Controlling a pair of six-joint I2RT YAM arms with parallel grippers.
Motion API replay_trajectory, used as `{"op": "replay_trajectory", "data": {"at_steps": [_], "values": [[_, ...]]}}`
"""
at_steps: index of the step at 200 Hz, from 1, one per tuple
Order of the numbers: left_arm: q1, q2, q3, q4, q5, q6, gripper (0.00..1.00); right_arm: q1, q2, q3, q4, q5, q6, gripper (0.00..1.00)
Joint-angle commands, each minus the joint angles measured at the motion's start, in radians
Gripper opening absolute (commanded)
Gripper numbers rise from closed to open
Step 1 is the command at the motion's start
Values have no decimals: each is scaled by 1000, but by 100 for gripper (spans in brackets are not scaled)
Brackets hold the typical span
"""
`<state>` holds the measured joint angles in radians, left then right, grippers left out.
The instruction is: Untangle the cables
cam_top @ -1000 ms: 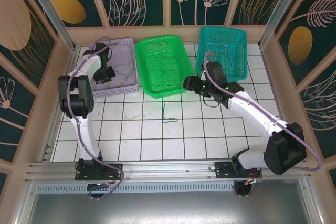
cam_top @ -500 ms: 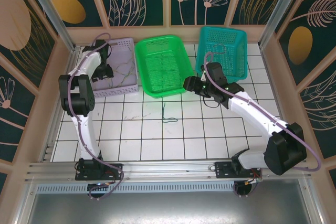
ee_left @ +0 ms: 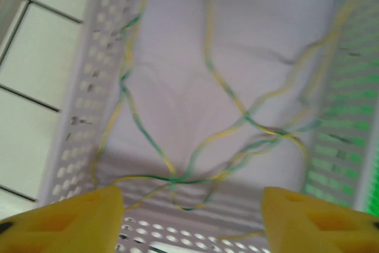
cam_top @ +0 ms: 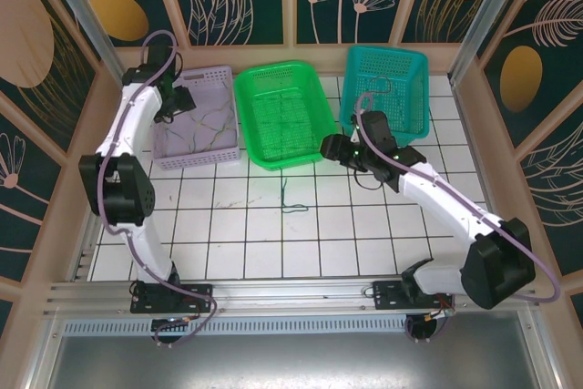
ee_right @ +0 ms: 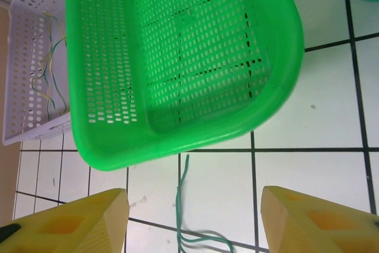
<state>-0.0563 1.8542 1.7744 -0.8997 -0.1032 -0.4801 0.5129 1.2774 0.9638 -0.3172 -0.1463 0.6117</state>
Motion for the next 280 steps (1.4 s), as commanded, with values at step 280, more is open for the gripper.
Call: {"op": "replay_trajectory", "data": {"at_steps": [280], "values": [[-513, -855, -1058, 633, 235, -533, 51, 372, 362, -67, 91, 24, 1259, 35]]}}
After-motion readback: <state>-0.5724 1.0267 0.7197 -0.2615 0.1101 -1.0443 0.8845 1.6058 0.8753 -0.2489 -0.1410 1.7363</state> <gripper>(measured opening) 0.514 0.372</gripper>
